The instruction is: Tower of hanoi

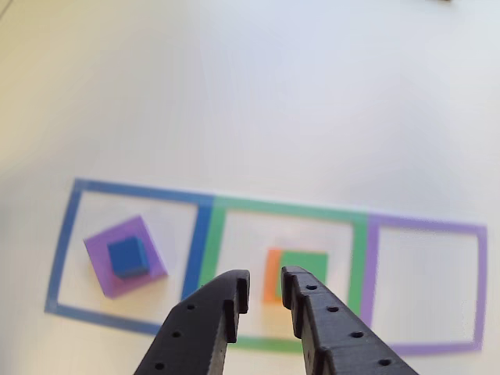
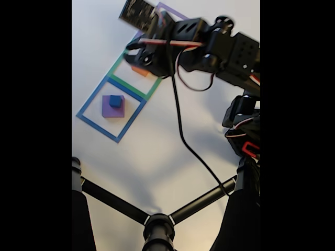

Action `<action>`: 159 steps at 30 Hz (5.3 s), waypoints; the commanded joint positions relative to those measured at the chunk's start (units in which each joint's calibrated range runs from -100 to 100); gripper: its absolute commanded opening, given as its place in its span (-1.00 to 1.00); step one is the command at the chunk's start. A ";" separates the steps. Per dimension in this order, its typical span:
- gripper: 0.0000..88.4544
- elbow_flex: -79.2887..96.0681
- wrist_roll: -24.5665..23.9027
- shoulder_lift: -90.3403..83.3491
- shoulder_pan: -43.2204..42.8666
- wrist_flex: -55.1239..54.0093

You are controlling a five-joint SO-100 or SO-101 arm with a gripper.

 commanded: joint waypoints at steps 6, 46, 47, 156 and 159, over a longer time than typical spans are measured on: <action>-0.99 -17.51 0.00 -5.97 14.47 24.37; -0.04 61.36 0.00 -5.81 21.56 -70.89; -0.03 61.82 0.00 -3.80 20.95 -73.89; -0.86 51.46 0.00 42.35 9.66 -109.26; -0.86 50.55 0.00 38.10 9.13 -104.32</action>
